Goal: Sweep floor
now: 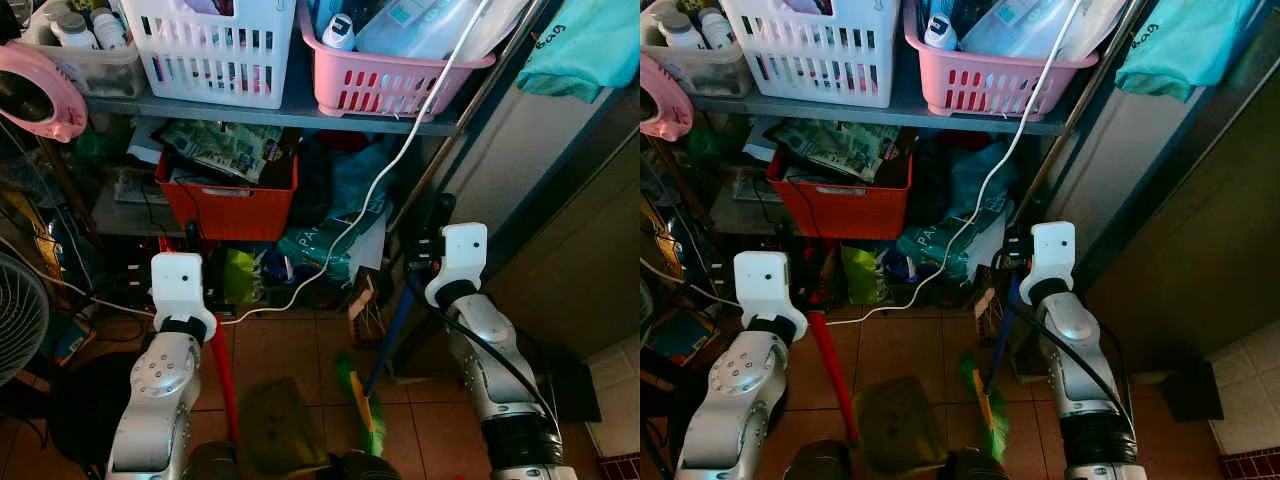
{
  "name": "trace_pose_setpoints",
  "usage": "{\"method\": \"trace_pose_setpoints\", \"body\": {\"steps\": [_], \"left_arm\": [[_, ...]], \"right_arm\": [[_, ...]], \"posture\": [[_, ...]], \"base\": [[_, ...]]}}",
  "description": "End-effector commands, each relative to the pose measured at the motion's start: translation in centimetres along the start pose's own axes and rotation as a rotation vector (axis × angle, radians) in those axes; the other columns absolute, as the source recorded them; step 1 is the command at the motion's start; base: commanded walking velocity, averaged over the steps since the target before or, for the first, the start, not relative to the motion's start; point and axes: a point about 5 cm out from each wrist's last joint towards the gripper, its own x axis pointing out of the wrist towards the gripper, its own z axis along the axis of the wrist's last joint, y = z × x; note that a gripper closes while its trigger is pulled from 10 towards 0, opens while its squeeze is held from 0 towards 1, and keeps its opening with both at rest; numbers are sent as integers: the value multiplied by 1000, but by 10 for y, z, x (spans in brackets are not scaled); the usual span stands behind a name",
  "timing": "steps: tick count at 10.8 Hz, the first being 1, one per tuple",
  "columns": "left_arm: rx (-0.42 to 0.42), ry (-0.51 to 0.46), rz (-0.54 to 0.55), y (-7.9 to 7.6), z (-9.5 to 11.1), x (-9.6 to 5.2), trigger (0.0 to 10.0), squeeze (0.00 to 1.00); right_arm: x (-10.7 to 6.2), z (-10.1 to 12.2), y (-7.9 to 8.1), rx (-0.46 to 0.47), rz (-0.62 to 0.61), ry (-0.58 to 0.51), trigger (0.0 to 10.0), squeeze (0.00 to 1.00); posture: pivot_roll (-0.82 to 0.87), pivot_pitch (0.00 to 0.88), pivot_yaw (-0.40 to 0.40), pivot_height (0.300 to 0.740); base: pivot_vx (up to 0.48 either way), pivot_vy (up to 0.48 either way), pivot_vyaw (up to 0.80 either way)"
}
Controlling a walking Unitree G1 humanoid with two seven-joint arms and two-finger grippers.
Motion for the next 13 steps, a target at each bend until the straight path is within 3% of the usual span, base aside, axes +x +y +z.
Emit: {"method": "trace_pose_setpoints", "body": {"steps": [1, 2, 7, 13], "left_arm": [[13, -39, -30, -7, 12, 1, 10000, 0], [9, -78, -46, -8, 17, 2, 10000, 0], [-8, -73, -56, -11, 17, 2, 10000, 0], [-8, -72, -85, -16, 17, 3, 10000, 0]], "right_arm": [[-1, 4, -4, -1, -21, -14, 10000, 0], [2, 5, -2, 9, -21, -15, 10000, 0], [4, 2, 0, 20, -1, 1, 10000, 0], [5, 2, 2, 22, 18, 6, 10000, 0]], "posture": [[100, 90, -109, 740], [98, 95, -106, 740], [92, 101, -114, 740], [86, 101, -115, 740]], "base": [[0, 0, -450], [0, 0, -519], [0, 0, -607], [0, 0, 0]]}}
